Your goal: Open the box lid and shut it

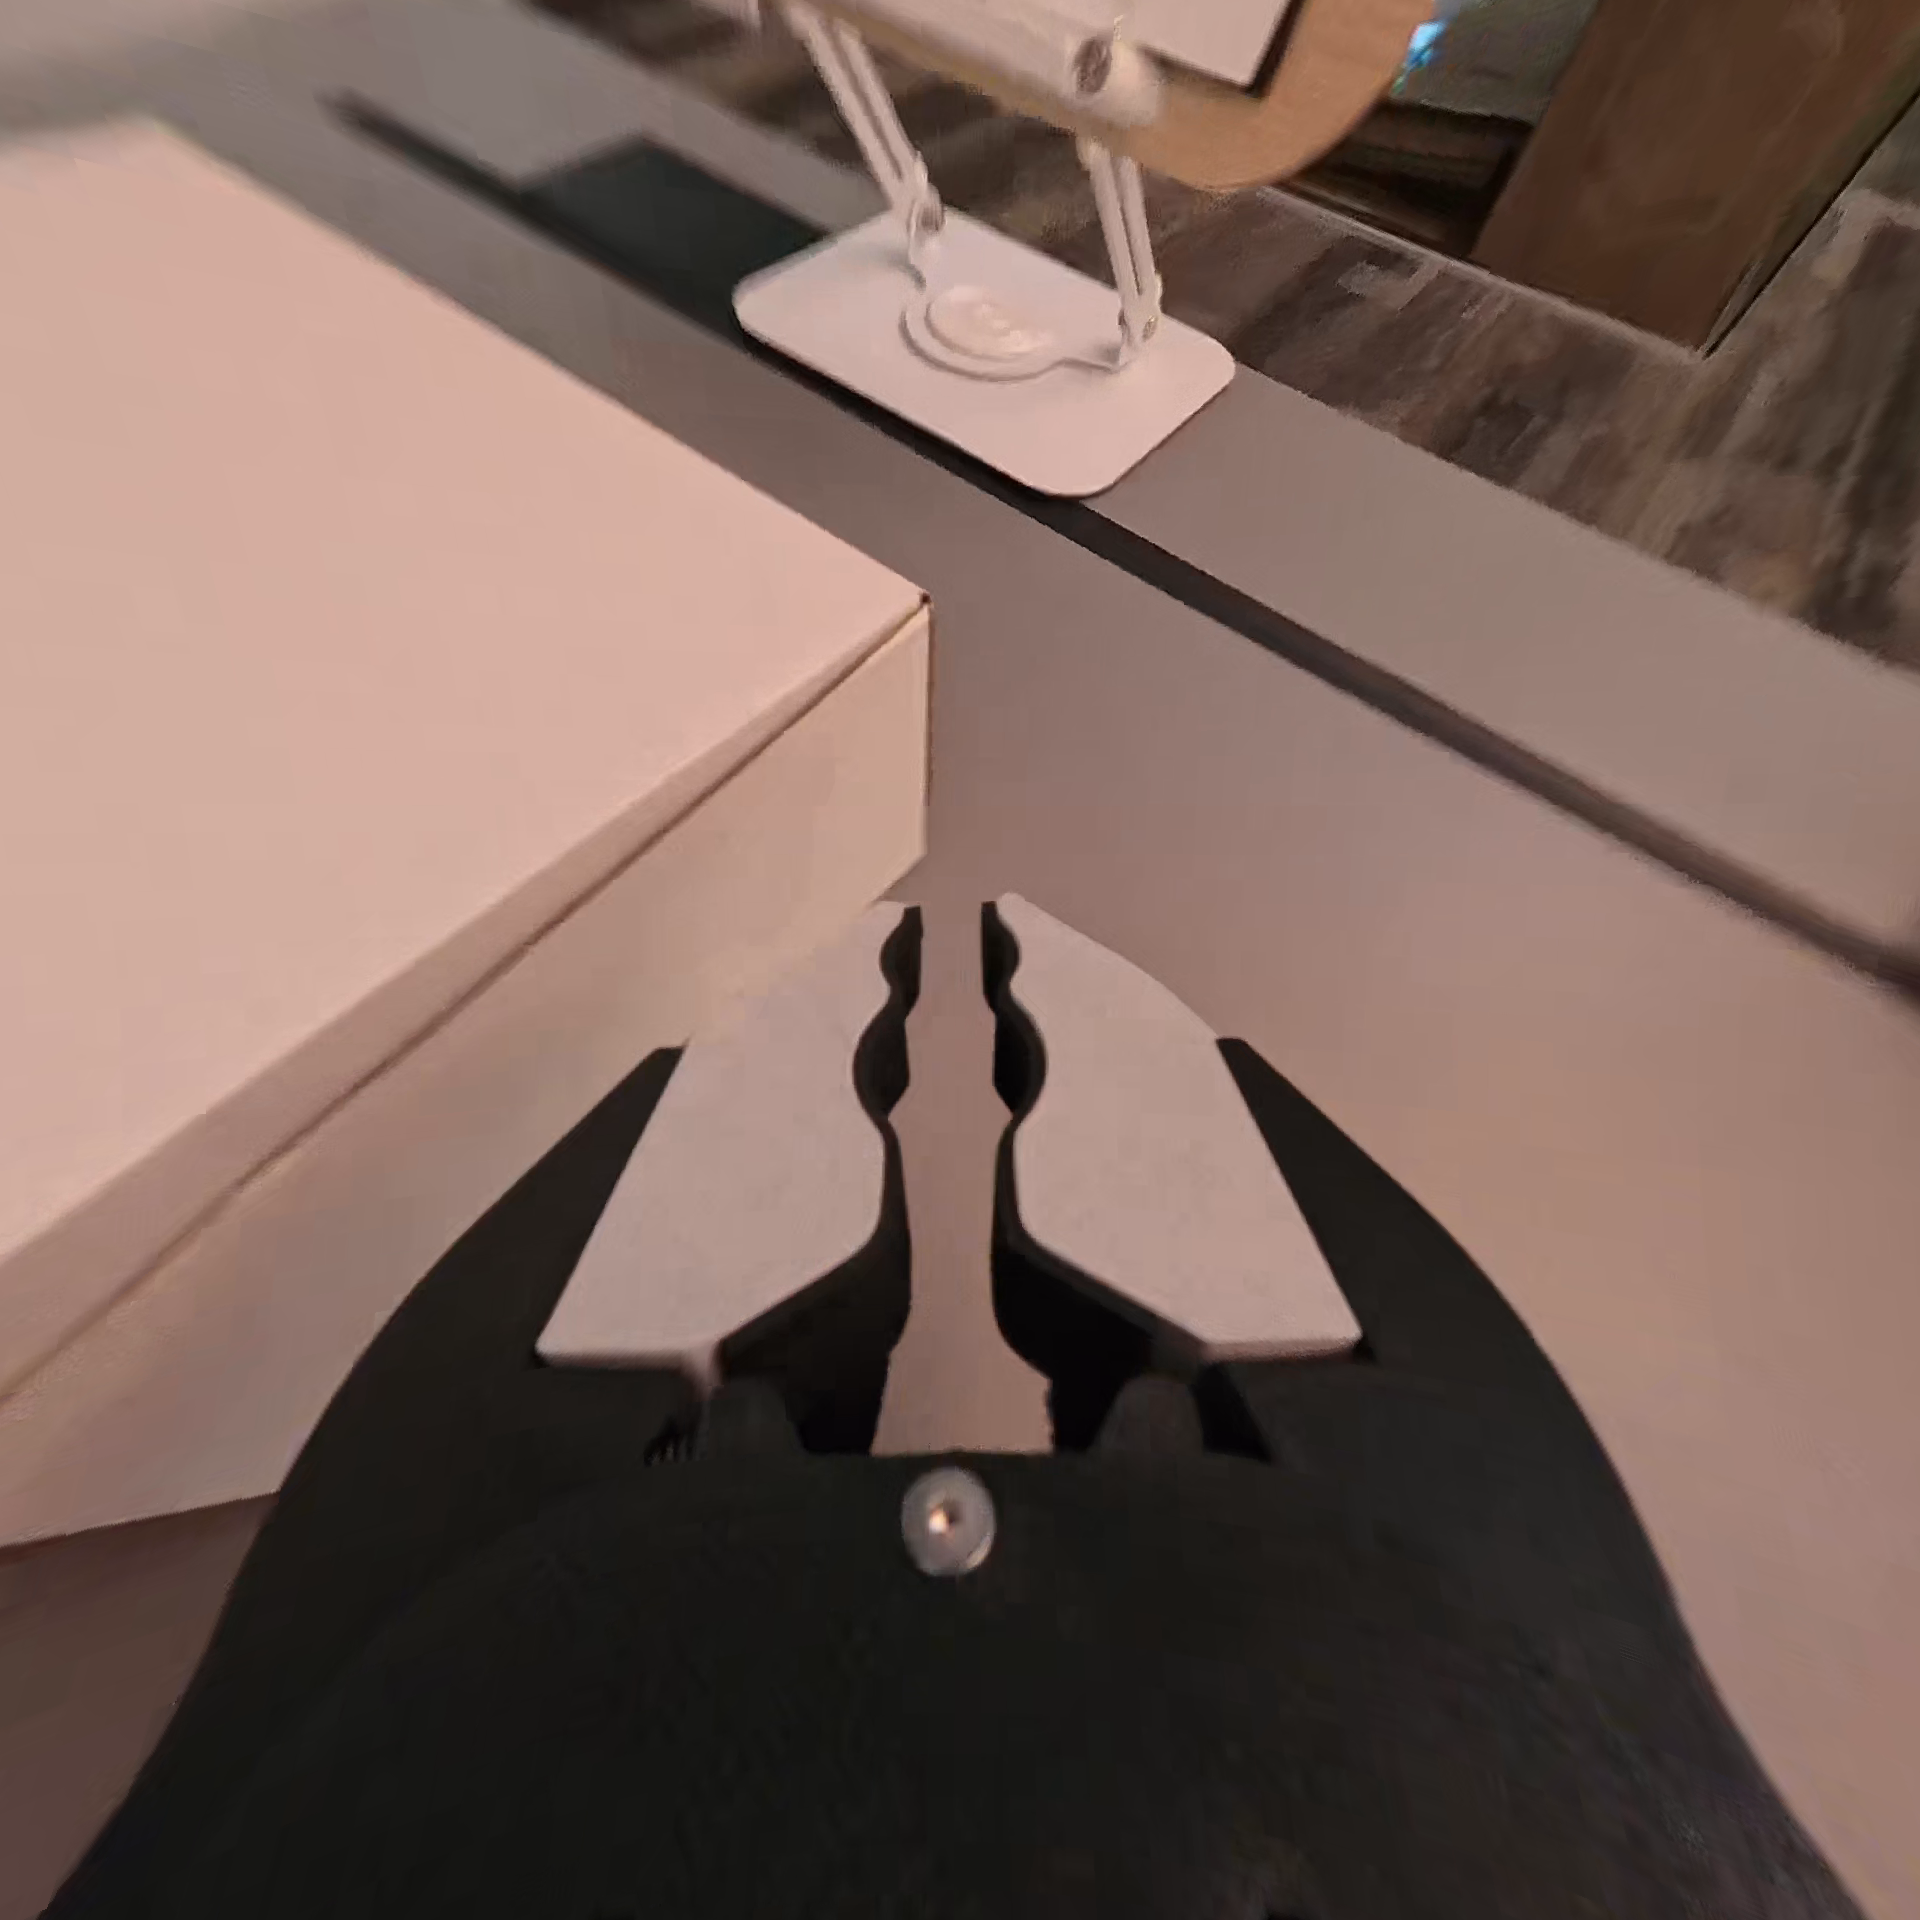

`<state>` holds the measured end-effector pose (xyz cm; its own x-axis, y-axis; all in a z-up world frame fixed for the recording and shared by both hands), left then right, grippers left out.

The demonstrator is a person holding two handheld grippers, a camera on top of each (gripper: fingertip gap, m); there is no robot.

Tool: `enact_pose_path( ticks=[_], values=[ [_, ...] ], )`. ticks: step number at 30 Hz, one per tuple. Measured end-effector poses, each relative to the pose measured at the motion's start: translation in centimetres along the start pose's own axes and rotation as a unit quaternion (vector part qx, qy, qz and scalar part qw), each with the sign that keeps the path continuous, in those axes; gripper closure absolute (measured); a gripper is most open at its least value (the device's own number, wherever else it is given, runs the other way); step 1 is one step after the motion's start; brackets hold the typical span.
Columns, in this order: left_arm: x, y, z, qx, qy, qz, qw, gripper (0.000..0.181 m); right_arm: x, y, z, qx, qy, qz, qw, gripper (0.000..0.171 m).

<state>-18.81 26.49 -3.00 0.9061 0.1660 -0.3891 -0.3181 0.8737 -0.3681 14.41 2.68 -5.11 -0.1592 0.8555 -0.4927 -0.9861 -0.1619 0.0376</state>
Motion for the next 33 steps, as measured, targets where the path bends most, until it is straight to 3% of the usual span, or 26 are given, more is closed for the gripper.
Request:
enact_pose_path(
  ticks=[1,5,8,10,19,33],
  values=[
    [-1.1,-1.1,0.1,-0.044,-0.014,-0.041,0.998,0.14,-1.0,0.6,0.0,0.045,-0.027,0.024,0.998,0.155],
    [-3.6,-4.2,-1.4,-0.105,-0.009,-0.104,0.989,0.108,-4.2,4.3,0.2,0.222,-0.123,0.164,0.953,0.115],
    [-4.3,-6.6,-3.0,-0.105,0.024,-0.125,0.986,0.098,-5.6,7.3,0.1,0.315,-0.141,0.261,0.902,0.101],
    [-4.5,-7.8,-3.9,-0.106,0.048,-0.134,0.984,0.096,-5.5,9.0,-0.8,0.344,-0.111,0.289,0.887,0.095],
    [-3.7,-7.4,-5.7,-0.089,0.077,-0.099,0.988,0.096,-3.2,11.9,-2.4,0.346,-0.059,0.302,0.886,0.094],
    [-2.7,-7.7,-9.6,-0.081,0.137,-0.129,0.979,0.113,-2.0,12.5,-4.3,0.337,-0.023,0.308,0.889,0.096]
  ],
)
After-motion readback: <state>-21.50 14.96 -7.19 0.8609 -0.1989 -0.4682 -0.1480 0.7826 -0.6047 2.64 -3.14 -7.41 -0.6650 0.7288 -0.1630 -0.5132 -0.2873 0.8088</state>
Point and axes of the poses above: each gripper's, where its closed fingertips meet, x out along the fingers, z out of its top, y = z × x across the jaws, the point moved 1 cm from there along -x, back along the fingers, and after that the axes turned 10 degrees about z, right-handed, at the moved point
